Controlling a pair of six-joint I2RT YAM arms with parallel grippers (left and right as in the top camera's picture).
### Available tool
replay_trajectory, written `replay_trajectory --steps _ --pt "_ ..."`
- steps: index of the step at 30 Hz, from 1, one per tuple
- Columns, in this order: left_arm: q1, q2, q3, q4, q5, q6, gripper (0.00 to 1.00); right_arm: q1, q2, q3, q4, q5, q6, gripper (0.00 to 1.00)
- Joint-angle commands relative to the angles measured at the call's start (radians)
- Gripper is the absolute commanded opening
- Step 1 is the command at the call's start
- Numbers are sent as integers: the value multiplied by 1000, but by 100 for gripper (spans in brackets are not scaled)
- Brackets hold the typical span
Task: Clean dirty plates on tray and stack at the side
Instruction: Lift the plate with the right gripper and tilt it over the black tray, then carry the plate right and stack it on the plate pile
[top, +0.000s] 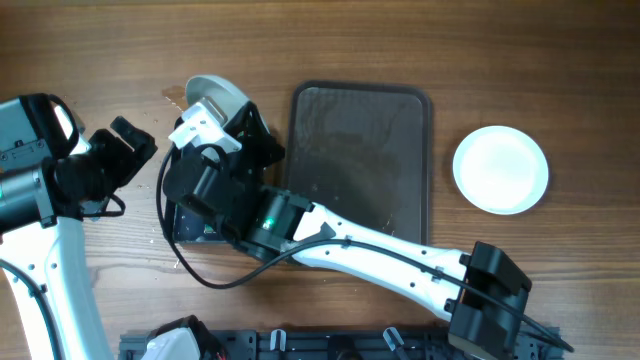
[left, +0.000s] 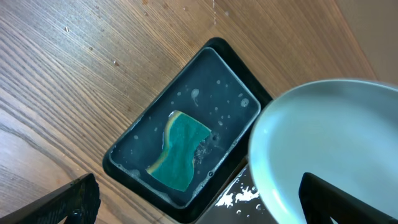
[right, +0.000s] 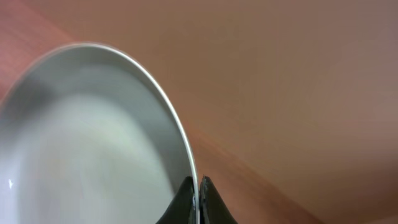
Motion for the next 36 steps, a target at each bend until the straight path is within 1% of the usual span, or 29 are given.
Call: replay_trajectory --steps 1,2,3,4,5,6,7,8,9,10,11,13,14,16,17,18,21,23,25,27,28,31,33,35,36 --pt "6 -5 13 0 19 2 100 3 -33 11 14 53 -116 4" --pt "6 -5 13 0 19 2 100 -2 -33 11 34 78 -63 4" --pt "6 -5 13 0 19 2 100 0 -33 11 24 53 -40 4" --pt "6 -5 13 0 19 2 100 10 -33 11 11 19 -68 4" --pt "6 -5 13 0 19 2 100 15 -33 8 9 37 -85 4" --pt "6 -5 13 0 19 2 100 13 -33 6 8 68 -22 4" --pt "6 -5 13 0 19 2 100 3 -33 6 -24 84 94 4" --pt "6 -5 13 0 19 2 100 -17 -33 6 -101 32 237 4" --pt "6 -5 13 0 19 2 100 -41 -33 6 -189 -92 349 4" --pt "6 -5 13 0 19 2 100 -60 -33 6 -244 -192 429 4" --pt "6 -5 13 0 19 2 100 -82 -34 6 -291 -290 506 4" --pt "6 -5 13 0 19 2 100 -161 -60 6 -364 -559 635 4" --pt "6 -5 13 0 19 2 100 -224 -92 6 -374 -753 658 4" --pt "6 -5 13 0 19 2 100 -337 -159 6 -369 -1030 666 4" --pt "6 -5 13 0 19 2 100 -397 -197 6 -369 -1129 681 4" --pt "6 -5 13 0 19 2 100 -492 -257 6 -374 -1257 705 4" --pt "6 -5 13 0 19 2 100 -712 -385 6 -412 -1435 739 4" --pt "6 -5 13 0 19 2 100 -887 -465 6 -498 -1485 744 4" --pt "6 -5 13 0 19 2 100 -1055 -512 6 -628 -1480 737 4" --pt "6 -5 13 0 19 2 100 -1258 -517 -5 -798 -1445 694 4" --pt "6 -5 13 0 19 2 100 -1353 -506 -40 -847 -1412 669 4" --pt "6 -5 13 0 19 2 100 -1534 -473 -209 -832 -1403 631 4" --pt "6 -5 13 0 19 2 100 -1630 -431 -370 -750 -1404 639 4" --pt "6 -5 13 0 19 2 100 -1678 -395 -483 -655 -1396 662 4" --pt "6 -5 13 0 19 2 100 -1706 -362 -553 -576 -1380 688 4"
